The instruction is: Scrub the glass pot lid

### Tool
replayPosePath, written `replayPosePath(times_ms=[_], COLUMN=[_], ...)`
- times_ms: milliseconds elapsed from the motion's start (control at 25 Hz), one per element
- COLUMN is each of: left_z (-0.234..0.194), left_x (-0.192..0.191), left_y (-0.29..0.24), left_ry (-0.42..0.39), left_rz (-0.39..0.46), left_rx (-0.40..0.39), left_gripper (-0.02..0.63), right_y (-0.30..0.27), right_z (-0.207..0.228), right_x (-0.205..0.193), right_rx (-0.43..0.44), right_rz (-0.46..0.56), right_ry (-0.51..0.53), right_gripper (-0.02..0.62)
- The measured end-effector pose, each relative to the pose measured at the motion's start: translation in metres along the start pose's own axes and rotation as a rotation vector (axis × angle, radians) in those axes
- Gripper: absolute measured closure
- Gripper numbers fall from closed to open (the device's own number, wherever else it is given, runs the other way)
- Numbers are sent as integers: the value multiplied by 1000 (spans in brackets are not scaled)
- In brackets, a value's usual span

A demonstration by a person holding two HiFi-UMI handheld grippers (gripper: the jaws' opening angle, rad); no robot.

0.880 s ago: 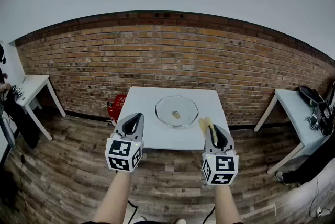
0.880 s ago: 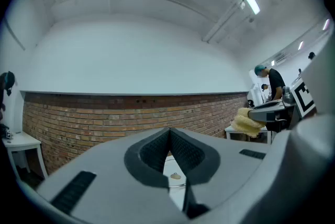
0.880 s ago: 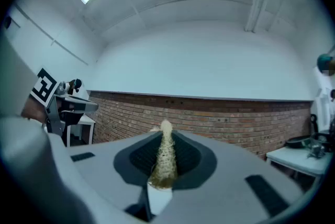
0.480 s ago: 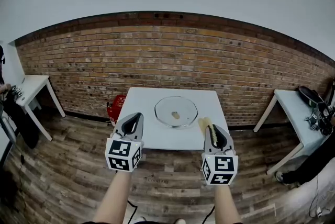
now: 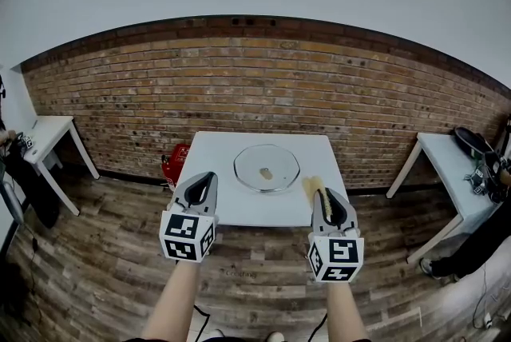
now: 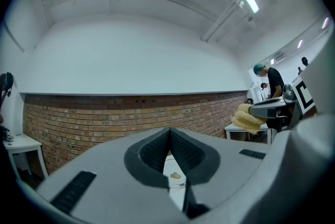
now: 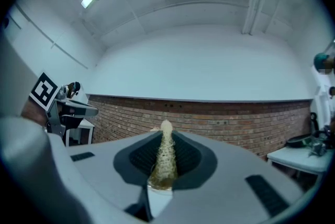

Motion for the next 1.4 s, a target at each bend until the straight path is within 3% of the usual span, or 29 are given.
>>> replayPosePath(times_ms=[680, 1400], left_z=[28, 57], left_x=[-7, -16], left_y=[-25, -61], left_ry=[7, -5], left_rz=[-25, -44], left_rx=[-26, 27], left_gripper=[595, 595], right_y=[-2, -36], right_z=[32, 71], right_x=[-12, -32], right_rx=[-19, 50], right_rz=[-22, -20], right_ry=[-15, -27], right_gripper=[537, 537])
Point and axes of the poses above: the fingertips, and each gripper's own axes: y backward along the fingers, z to its right, x out of its top, the point moved 9 cm from there along y, backward along the fingers
